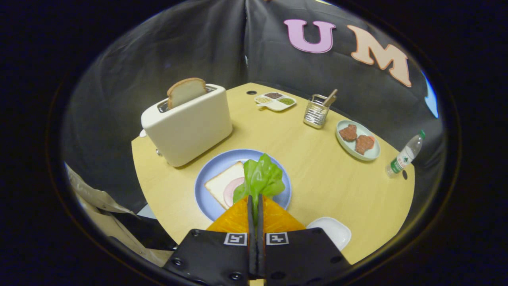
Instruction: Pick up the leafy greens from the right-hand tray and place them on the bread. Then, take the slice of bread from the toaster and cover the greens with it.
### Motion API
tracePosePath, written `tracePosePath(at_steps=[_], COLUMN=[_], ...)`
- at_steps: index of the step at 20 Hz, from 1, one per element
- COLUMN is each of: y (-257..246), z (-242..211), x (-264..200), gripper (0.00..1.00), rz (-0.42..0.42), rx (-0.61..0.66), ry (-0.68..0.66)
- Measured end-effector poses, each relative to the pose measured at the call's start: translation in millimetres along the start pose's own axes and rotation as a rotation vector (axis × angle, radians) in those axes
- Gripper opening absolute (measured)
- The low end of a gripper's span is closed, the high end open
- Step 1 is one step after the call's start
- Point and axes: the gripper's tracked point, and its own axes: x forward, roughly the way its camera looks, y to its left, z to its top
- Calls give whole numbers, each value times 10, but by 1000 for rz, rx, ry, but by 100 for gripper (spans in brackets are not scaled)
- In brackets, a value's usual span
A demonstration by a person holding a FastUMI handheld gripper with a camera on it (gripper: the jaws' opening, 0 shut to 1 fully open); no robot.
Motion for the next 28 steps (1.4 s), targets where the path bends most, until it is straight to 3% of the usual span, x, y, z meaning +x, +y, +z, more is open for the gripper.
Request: tracePosePath(at_steps=[15,21,24,27,28], y=[441,456,454,492,514], z=[85,0,-33,-27,-24], x=[465,618,629,602,592], gripper=[4,13,25,27,37], rz=[82,81,77,80,79], rx=[-42,-49,-42,-43,-45], ry=[52,79,96,100,99])
